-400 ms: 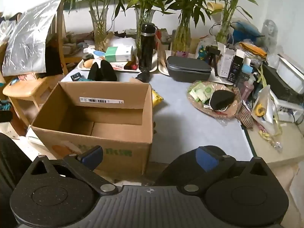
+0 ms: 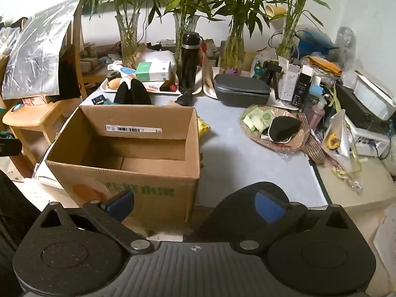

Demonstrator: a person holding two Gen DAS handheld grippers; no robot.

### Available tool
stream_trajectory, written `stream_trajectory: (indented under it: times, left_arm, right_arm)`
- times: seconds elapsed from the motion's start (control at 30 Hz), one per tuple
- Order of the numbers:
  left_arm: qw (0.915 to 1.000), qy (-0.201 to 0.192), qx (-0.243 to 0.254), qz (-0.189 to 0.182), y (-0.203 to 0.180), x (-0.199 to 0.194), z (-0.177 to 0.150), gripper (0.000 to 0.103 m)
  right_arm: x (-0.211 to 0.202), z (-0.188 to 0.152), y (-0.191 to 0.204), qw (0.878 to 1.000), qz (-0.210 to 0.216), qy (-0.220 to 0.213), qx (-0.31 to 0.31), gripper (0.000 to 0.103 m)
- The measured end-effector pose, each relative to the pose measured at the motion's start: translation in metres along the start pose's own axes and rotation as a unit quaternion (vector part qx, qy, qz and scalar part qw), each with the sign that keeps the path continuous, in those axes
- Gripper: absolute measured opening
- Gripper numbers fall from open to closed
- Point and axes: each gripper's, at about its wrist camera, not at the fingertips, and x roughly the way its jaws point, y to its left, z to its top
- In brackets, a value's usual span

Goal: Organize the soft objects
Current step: 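Move both tools over the table toward the cardboard box and items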

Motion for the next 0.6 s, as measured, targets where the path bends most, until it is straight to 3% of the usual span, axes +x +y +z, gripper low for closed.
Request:
stream_trajectory:
  times: [0.6]
  left_arm:
    - [0.9998, 0.020, 0.003, -0.007, -0.006, 0.016, 0.011, 0.103]
  right_arm:
    - [0.018, 0.020, 0.013, 0.999, -0.003, 0.015, -0.039, 0.103]
